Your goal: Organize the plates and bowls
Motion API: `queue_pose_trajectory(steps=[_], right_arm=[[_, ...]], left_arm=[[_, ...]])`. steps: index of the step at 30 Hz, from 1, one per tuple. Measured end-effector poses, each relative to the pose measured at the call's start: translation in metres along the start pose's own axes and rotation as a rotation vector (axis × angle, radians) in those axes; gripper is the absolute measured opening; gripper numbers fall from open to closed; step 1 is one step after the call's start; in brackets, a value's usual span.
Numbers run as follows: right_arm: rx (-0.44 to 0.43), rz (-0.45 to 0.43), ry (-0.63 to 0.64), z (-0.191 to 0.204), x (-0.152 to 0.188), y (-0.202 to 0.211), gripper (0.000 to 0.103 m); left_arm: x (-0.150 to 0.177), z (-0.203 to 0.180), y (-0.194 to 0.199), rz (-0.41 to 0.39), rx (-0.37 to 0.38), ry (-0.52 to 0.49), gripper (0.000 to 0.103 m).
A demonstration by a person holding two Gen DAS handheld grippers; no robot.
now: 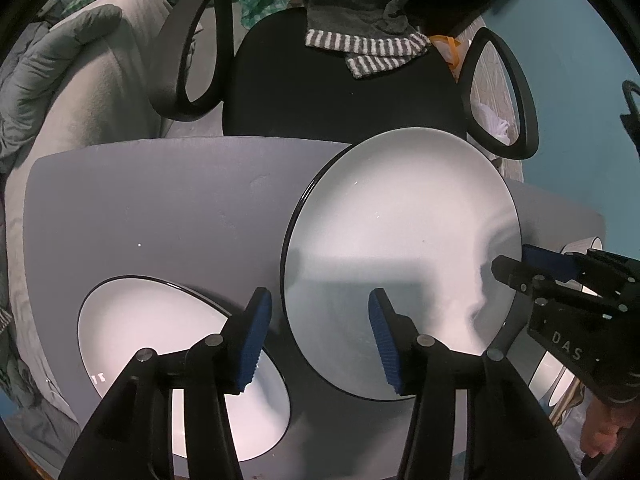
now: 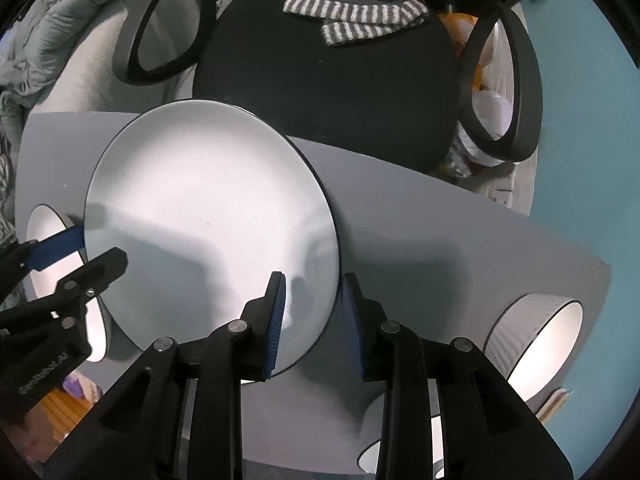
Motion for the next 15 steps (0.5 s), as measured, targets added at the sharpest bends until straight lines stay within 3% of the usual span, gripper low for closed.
queue_pose_trajectory(steps=[3,8,15], right_arm=[[-0.004,-0.013,0.004,0.002,0.001,0.002,0.030],[0.005,-0.040,0.026,0.006,0.002,0.010,0.046],[0.049,-0.070,0.078,0.012,0.005,0.022,0.052]], left_arm=[[0.002,0.003,0.003,-0.009,-0.006,0.006,0.052],[0.009,0.012,0.011,-0.030,-0.019,0.025,0.057],[0.025,0.029,0.023,-0.064,-0.042,0.056,0.062]])
Point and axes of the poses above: each gripper's, at about its wrist camera, not at the fingertips, and y roughly against the way its jaws point, z to its left, x to its underside, the point moved 9 cm from there along -y, roughly the way its jaws point, and after that the axes turned 15 degrees about -x, right-handed, at the moved point
